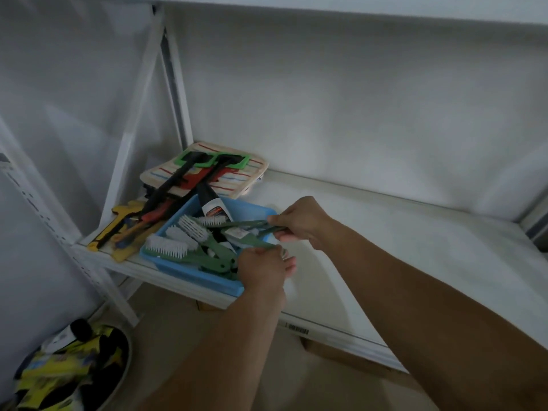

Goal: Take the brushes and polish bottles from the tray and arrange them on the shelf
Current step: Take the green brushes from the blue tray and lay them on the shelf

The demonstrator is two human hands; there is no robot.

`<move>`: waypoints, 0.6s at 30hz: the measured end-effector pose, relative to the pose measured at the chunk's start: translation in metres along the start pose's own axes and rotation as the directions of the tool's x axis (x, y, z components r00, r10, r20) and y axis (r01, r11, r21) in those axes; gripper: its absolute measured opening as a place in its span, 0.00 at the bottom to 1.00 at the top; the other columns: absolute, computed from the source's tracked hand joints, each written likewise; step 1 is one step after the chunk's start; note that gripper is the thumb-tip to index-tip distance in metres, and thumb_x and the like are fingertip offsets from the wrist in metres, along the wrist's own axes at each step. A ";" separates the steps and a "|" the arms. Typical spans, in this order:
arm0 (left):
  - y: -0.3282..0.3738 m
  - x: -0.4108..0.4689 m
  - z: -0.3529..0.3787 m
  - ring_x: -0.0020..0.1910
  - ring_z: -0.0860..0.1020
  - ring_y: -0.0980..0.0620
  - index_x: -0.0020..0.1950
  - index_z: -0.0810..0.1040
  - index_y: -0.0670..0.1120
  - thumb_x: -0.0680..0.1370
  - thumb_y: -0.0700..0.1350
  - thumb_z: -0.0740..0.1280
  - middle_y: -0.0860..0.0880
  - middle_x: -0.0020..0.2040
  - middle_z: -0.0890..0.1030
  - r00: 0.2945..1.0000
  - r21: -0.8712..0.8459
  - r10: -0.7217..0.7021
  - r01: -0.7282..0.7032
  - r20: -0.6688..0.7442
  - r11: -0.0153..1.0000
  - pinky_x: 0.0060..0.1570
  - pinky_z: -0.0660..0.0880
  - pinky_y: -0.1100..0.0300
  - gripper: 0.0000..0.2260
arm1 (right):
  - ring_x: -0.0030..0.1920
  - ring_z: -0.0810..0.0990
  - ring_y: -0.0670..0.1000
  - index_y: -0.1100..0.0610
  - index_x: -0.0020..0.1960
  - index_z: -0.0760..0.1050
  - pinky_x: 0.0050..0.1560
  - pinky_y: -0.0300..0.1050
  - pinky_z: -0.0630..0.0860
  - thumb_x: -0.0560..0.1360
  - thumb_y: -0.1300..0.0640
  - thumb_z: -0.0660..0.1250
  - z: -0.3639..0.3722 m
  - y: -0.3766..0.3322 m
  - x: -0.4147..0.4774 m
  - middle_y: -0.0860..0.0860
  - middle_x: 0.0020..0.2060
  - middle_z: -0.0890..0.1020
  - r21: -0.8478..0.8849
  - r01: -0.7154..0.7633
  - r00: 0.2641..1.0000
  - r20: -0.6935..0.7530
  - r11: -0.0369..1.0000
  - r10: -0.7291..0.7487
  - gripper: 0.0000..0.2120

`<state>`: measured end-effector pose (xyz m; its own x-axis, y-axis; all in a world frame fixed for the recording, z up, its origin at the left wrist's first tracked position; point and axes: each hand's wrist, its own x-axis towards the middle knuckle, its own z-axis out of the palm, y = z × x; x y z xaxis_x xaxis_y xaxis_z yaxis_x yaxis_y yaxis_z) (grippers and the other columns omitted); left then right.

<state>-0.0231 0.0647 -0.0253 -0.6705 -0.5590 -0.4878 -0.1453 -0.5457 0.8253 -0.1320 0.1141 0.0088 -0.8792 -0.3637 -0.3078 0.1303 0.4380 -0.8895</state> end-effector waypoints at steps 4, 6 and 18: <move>0.015 -0.008 0.001 0.37 0.82 0.45 0.48 0.75 0.35 0.80 0.32 0.61 0.38 0.47 0.81 0.992 -0.195 -0.124 0.127 0.028 0.972 0.26 0.81 0.59 0.04 | 0.32 0.85 0.53 0.74 0.49 0.80 0.40 0.46 0.85 0.72 0.67 0.74 -0.009 -0.008 -0.012 0.64 0.38 0.86 0.015 -0.069 0.998 0.012 0.998 0.068 0.10; 0.021 -0.013 -0.001 0.37 0.81 0.46 0.46 0.75 0.36 0.81 0.34 0.61 0.39 0.45 0.81 0.984 -0.233 -0.166 0.177 0.068 0.956 0.26 0.81 0.58 0.06 | 0.32 0.84 0.52 0.74 0.49 0.80 0.38 0.43 0.84 0.71 0.69 0.72 -0.016 -0.014 -0.023 0.66 0.41 0.86 -0.008 -0.062 0.998 0.002 0.998 0.062 0.09; -0.009 -0.101 0.021 0.33 0.84 0.48 0.56 0.76 0.40 0.79 0.36 0.64 0.41 0.44 0.86 0.977 -0.045 0.073 -0.066 0.201 0.997 0.31 0.80 0.62 0.07 | 0.27 0.70 0.47 0.66 0.45 0.82 0.25 0.39 0.66 0.74 0.65 0.71 -0.119 0.039 -0.124 0.60 0.39 0.87 0.264 0.075 0.950 -0.313 0.962 0.012 0.04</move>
<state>0.0312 0.1390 0.0227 -0.8121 -0.4603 -0.3587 -0.0685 -0.5352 0.8419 -0.0726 0.2743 0.0523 -0.9768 -0.0829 -0.1973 0.1805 0.1765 -0.9676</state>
